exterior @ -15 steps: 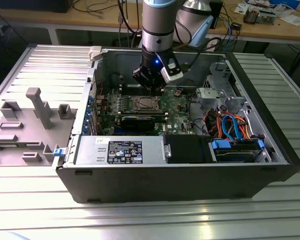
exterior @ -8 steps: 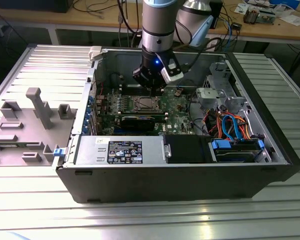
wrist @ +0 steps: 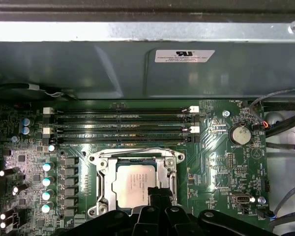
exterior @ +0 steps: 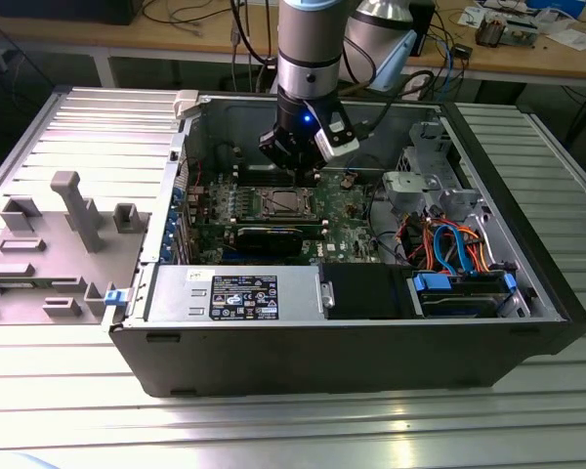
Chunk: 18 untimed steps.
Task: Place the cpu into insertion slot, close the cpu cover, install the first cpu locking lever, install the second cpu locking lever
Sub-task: 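Install the second cpu locking lever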
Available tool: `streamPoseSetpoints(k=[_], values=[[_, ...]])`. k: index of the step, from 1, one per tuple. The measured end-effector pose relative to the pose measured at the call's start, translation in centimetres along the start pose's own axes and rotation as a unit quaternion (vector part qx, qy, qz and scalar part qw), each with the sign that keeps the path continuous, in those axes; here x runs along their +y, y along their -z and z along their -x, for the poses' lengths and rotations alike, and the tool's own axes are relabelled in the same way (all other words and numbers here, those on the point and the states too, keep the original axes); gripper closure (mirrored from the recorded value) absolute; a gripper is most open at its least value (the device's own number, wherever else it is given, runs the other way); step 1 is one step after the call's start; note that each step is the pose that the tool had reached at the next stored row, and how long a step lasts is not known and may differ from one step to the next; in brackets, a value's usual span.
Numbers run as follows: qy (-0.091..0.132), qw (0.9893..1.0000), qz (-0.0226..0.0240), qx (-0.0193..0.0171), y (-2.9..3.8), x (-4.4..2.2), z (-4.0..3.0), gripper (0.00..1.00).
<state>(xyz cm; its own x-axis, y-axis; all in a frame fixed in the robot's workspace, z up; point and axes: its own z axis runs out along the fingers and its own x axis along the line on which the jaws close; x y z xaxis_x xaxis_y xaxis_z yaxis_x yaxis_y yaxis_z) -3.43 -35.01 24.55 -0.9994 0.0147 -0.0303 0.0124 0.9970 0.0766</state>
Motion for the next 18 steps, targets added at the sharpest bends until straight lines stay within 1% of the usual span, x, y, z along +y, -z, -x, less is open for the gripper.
streamPoseSetpoints(k=[6, 18], values=[[0.0, 1.0, 0.0, 0.0, 0.0, -0.29, 0.0, 0.89], [0.0, 1.0, 0.0, 0.0, 0.0, -0.33, 0.0, 0.89]])
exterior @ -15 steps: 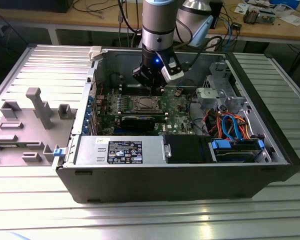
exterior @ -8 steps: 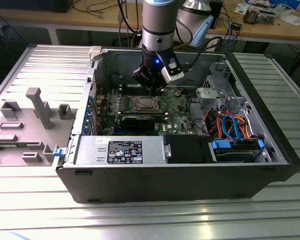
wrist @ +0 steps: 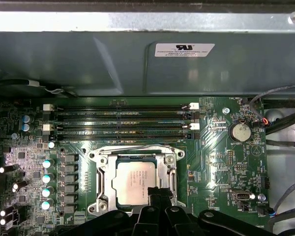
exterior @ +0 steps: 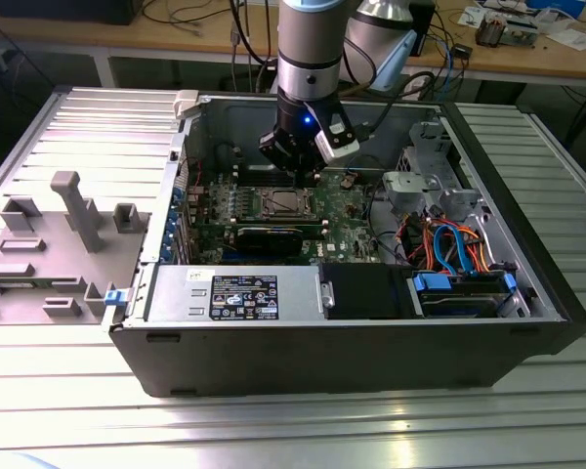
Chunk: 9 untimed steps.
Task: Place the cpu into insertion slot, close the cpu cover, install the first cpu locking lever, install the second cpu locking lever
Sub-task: 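Install the second cpu locking lever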
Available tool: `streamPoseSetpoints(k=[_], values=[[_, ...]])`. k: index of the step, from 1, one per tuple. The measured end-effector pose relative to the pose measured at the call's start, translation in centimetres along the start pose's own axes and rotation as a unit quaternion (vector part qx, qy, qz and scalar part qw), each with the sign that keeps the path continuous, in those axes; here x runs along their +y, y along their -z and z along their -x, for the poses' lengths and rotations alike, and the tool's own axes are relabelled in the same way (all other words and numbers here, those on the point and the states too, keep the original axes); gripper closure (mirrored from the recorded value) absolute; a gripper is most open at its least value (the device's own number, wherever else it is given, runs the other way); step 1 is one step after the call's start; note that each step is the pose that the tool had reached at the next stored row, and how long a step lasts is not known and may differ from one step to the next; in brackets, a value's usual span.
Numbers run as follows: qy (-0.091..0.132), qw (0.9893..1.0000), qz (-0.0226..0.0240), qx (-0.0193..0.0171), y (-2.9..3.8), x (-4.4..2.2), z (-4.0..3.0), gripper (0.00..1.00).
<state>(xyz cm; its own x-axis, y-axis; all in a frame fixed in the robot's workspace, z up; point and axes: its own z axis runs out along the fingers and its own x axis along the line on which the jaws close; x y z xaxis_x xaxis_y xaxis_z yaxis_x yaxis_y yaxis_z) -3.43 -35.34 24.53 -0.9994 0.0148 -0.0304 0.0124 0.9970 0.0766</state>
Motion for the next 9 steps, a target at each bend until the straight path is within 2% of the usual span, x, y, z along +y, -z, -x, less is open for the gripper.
streamPoseSetpoints(k=[9], values=[[0.0, 1.0, -0.0001, 0.0001, 0.13, -0.01, 0.0, 0.89]])
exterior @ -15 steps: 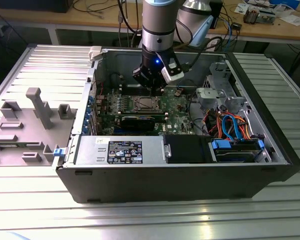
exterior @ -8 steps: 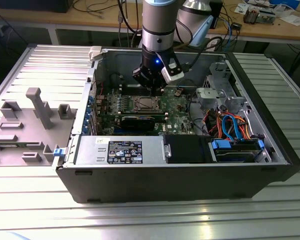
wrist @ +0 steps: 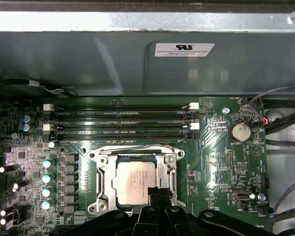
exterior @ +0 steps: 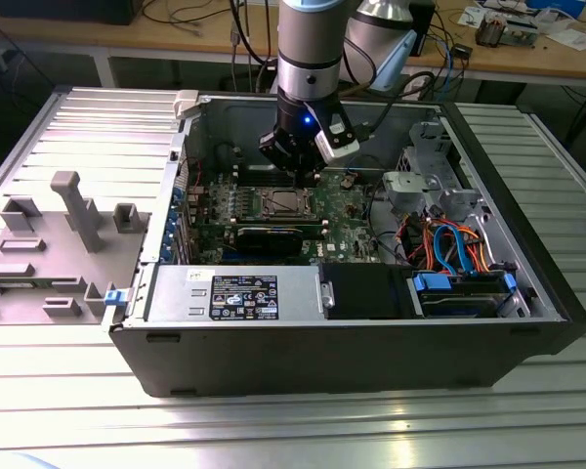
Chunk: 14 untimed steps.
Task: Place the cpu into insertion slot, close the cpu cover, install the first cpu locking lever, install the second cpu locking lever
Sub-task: 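Install the second cpu locking lever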
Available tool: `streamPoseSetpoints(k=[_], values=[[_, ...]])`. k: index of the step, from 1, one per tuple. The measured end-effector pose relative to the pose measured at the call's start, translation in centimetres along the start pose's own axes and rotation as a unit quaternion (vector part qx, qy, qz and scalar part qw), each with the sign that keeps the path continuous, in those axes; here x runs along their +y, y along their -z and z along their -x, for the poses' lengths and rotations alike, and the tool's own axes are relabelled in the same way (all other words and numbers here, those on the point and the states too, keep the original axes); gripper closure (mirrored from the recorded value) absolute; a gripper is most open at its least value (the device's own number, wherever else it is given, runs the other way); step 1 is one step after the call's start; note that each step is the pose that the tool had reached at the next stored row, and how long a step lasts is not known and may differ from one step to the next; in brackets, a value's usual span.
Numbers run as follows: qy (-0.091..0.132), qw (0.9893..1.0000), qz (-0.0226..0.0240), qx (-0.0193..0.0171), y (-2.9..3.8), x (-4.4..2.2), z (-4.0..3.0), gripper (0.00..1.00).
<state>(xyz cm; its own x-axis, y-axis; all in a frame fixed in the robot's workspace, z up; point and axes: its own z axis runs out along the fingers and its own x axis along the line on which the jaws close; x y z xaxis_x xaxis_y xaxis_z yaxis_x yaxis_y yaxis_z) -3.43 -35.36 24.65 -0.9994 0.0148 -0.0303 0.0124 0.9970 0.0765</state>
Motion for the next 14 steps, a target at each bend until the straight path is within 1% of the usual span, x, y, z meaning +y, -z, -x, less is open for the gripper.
streamPoseSetpoints(k=[3, 9, 11, 13, 14], values=[[0.0, 1.0, 0.0, 0.0, 0.26, 0.03, 0.01, 0.89], [0.0, 1.0, 0.0001, 0.0, 0.32, 0.03, 0.02, 0.89], [0.0, 1.0, 0.0002, 0.0, 0.33, -0.06, 0.02, 0.89], [0.0, 1.0, 0.0017, 0.0, 0.34, -0.27, 0.02, 0.89], [0.0, 1.0, 0.0053, 0.0, 0.36, -0.49, 0.02, 0.89]])
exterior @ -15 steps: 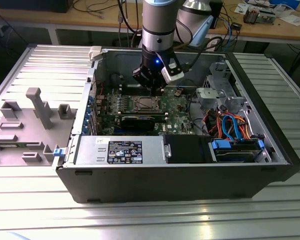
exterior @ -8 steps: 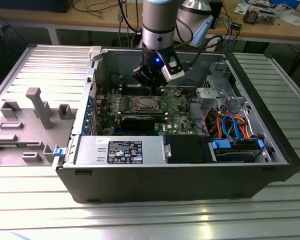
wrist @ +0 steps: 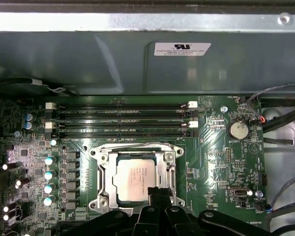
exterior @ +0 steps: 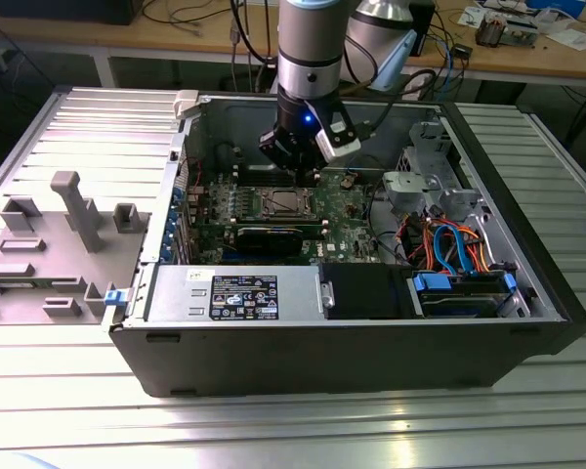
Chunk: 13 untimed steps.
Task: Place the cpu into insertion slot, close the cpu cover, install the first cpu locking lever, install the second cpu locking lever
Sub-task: 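Install the second cpu locking lever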
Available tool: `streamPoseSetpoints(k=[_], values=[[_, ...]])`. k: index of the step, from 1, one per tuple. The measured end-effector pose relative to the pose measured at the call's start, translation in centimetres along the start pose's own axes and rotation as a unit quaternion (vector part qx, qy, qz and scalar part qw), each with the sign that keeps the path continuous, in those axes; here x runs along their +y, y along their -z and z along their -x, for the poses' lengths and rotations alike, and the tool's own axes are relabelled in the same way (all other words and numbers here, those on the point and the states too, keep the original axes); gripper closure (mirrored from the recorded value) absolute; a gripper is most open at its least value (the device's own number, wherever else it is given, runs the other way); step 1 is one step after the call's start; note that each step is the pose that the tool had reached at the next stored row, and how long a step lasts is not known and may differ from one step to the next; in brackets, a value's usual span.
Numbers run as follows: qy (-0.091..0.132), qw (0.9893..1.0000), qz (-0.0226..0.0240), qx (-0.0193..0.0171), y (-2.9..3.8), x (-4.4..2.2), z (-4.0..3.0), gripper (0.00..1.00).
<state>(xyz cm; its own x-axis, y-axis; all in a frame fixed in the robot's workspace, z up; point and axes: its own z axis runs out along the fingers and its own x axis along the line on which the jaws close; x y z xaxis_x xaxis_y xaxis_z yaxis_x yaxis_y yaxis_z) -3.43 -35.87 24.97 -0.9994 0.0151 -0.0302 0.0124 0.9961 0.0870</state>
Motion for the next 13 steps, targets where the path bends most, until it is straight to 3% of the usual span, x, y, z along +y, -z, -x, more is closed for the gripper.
streamPoseSetpoints(k=[4, 5, 9, 13], values=[[-0.001, 0.9998, 0.022, 0.0003, 0.07, -0.45, 0.01, 0.89], [-0.001, 0.9997, 0.0254, 0.0003, 0.09, -0.56, 0.01, 0.89], [-0.001, 0.9997, 0.0262, 0.0003, 0.15, -1.6, 0.02, 0.89], [-0.001, 0.9997, 0.0261, 0.0003, 0.16, -1.64, 0.02, 0.89]])
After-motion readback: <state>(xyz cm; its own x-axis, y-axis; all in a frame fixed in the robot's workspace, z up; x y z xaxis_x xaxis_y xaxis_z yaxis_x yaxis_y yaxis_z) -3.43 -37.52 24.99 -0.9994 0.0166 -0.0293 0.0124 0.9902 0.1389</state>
